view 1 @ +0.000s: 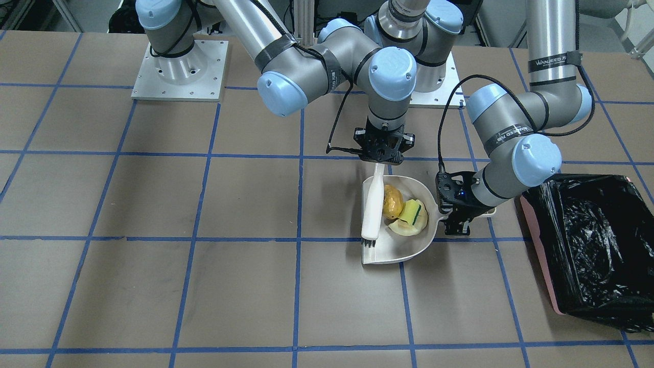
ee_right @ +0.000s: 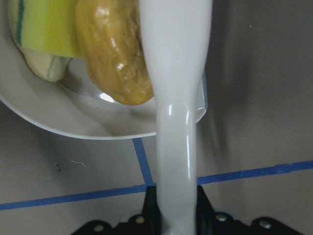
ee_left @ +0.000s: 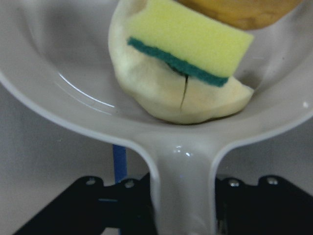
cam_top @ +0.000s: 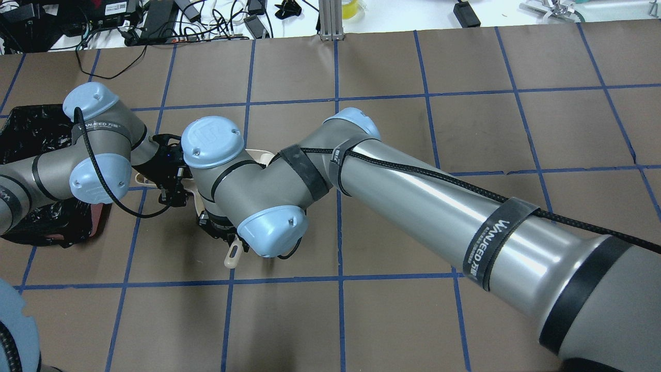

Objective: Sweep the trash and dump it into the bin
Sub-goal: 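Sweep the yellow potato into the dustpan with the right-held brush, then lift the dustpan over the bin with the left gripper while the right returns the brush, then tip the dustpan into the bin with the left gripper while the right drops the brush, then carry the empty dustpan back and set it on the table with the left gripper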

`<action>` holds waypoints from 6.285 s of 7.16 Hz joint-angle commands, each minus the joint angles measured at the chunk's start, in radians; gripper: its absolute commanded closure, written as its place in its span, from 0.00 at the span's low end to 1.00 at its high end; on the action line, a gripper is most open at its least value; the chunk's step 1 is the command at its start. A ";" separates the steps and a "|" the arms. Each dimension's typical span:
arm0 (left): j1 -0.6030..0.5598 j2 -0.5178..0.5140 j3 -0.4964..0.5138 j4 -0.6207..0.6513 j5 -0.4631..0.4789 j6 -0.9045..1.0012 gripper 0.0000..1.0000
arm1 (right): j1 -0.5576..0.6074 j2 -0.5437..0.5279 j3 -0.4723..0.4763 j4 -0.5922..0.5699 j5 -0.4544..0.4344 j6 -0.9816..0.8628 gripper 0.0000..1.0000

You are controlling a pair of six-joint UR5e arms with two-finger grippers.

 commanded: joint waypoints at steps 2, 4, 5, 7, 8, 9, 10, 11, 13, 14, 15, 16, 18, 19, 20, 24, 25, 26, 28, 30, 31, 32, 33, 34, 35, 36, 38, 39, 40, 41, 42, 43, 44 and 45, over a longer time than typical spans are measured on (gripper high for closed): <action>0.035 -0.002 -0.001 -0.013 -0.049 0.005 1.00 | -0.021 -0.022 -0.014 0.104 -0.073 -0.070 1.00; 0.052 0.002 0.001 -0.013 -0.096 0.007 1.00 | -0.088 -0.070 -0.014 0.185 -0.083 -0.155 1.00; 0.073 0.002 -0.001 -0.018 -0.102 0.013 1.00 | -0.125 -0.099 -0.014 0.230 -0.098 -0.193 1.00; 0.119 0.002 0.010 -0.077 -0.162 0.048 1.00 | -0.238 -0.178 -0.005 0.352 -0.210 -0.437 1.00; 0.150 0.014 0.031 -0.125 -0.188 0.048 1.00 | -0.322 -0.220 -0.001 0.377 -0.227 -0.568 1.00; 0.171 0.038 0.072 -0.224 -0.190 0.050 1.00 | -0.407 -0.245 0.001 0.382 -0.230 -0.668 1.00; 0.180 0.067 0.146 -0.363 -0.191 0.061 1.00 | -0.497 -0.260 0.001 0.370 -0.250 -0.743 1.00; 0.209 0.083 0.233 -0.503 -0.190 0.099 1.00 | -0.603 -0.263 0.001 0.364 -0.255 -0.823 1.00; 0.355 0.100 0.321 -0.666 -0.187 0.158 1.00 | -0.814 -0.254 0.004 0.342 -0.250 -0.989 1.00; 0.439 0.103 0.367 -0.725 -0.175 0.192 1.00 | -0.900 -0.252 0.025 0.315 -0.250 -1.081 1.00; 0.514 0.098 0.408 -0.727 -0.121 0.194 1.00 | -0.941 -0.249 0.053 0.264 -0.253 -1.106 1.00; 0.574 0.098 0.437 -0.728 -0.077 0.194 1.00 | -0.967 -0.237 0.082 0.202 -0.258 -1.162 1.00; 0.673 0.068 0.499 -0.713 0.006 0.193 1.00 | -1.005 -0.194 0.126 0.108 -0.258 -1.236 1.00; 0.699 0.063 0.534 -0.693 0.046 0.184 1.00 | -1.012 -0.173 0.133 0.095 -0.258 -1.239 1.00; 0.707 0.049 0.566 -0.664 0.071 0.173 1.00 | -1.022 -0.145 0.134 0.091 -0.274 -1.241 1.00; 0.762 -0.027 0.631 -0.540 0.076 0.084 1.00 | -1.045 -0.124 0.194 0.089 -0.301 -1.270 1.00; 0.751 -0.041 0.663 -0.541 0.104 0.082 1.00 | -1.047 -0.124 0.196 0.089 -0.301 -1.270 1.00; 0.736 -0.044 0.668 -0.537 0.202 0.114 1.00 | -1.049 -0.122 0.196 0.089 -0.301 -1.270 0.97; 0.597 -0.043 0.669 -0.396 0.495 0.104 1.00 | -1.049 -0.121 0.196 0.077 -0.299 -1.267 0.45; 0.492 -0.043 0.668 -0.331 0.699 0.105 1.00 | -1.049 -0.119 0.196 0.075 -0.299 -1.259 0.22; 0.398 -0.043 0.662 -0.228 0.812 0.123 1.00 | -1.049 -0.121 0.196 0.075 -0.299 -1.258 0.19; 0.341 -0.032 0.654 -0.169 0.888 0.149 1.00 | -1.049 -0.122 0.191 0.075 -0.298 -1.256 0.16; 0.337 -0.032 0.653 -0.167 0.881 0.159 1.00 | -1.049 -0.125 0.182 0.075 -0.296 -1.253 0.14; 0.337 -0.028 0.651 -0.168 0.875 0.167 1.00 | -1.049 -0.136 0.164 0.071 -0.298 -1.255 0.00; 0.339 -0.020 0.651 -0.170 0.825 0.194 1.00 | -1.047 -0.159 0.127 0.080 -0.287 -1.256 0.00; 0.351 -0.008 0.651 -0.182 0.719 0.232 1.00 | -1.033 -0.183 0.084 0.086 -0.281 -1.256 0.00; 0.400 -0.026 0.653 -0.291 0.475 0.327 1.00 | -0.978 -0.225 -0.002 0.144 -0.279 -1.255 0.00; 0.406 -0.002 0.659 -0.414 0.292 0.350 1.00 | -0.931 -0.264 -0.022 0.200 -0.279 -1.234 0.00; 0.389 -0.021 0.656 -0.444 0.240 0.349 1.00 | -0.909 -0.315 -0.033 0.250 -0.272 -1.221 0.00; 0.353 -0.041 0.647 -0.454 0.147 0.343 1.00 | -0.906 -0.384 -0.022 0.276 -0.259 -1.182 0.00; 0.266 -0.055 0.630 -0.440 0.131 0.338 1.00 | -0.906 -0.389 -0.013 0.311 -0.267 -1.146 0.00; 0.169 -0.083 0.623 -0.416 0.128 0.276 1.00 | -0.917 -0.391 0.005 0.436 -0.268 -1.141 0.00; 0.118 -0.128 0.619 -0.390 0.070 0.174 1.00 | -0.914 -0.416 -0.014 0.366 -0.291 -1.140 0.00; 0.081 -0.196 0.616 -0.344 0.022 0.101 1.00 | -0.907 -0.427 -0.031 0.379 -0.287 -1.106 0.00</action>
